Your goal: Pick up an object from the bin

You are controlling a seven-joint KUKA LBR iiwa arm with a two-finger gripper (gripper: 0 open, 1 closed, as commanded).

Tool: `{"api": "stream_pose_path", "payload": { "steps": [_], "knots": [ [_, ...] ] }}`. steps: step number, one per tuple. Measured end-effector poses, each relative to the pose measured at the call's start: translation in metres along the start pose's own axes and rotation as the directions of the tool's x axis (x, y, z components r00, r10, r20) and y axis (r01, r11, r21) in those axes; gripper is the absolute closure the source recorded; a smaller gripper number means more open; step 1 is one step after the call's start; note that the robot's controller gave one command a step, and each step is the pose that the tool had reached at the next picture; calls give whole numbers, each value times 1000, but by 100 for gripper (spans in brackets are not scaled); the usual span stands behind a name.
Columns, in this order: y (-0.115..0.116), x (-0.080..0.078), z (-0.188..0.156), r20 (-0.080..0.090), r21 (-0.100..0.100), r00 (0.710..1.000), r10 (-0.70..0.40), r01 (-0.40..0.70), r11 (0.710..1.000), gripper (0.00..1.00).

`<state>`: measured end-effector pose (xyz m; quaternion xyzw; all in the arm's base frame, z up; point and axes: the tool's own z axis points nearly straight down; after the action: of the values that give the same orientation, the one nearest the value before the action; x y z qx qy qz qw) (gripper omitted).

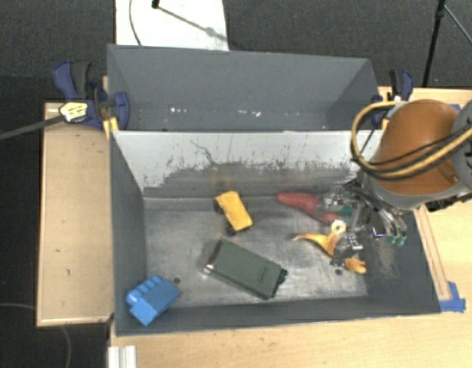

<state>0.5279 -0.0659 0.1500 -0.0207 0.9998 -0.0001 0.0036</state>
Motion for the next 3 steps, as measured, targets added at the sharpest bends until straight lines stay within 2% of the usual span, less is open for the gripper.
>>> {"api": "stream_pose_path", "payload": {
  "steps": [1,2,3],
  "knots": [
    [-11,-5,15,-2,1,1000,1,-1,1000,0],
    [-31,-10,45,-2,-1,966,-259,259,966,0],
    [-52,8,50,-5,-3,919,-394,394,919,0]
  ]
}}
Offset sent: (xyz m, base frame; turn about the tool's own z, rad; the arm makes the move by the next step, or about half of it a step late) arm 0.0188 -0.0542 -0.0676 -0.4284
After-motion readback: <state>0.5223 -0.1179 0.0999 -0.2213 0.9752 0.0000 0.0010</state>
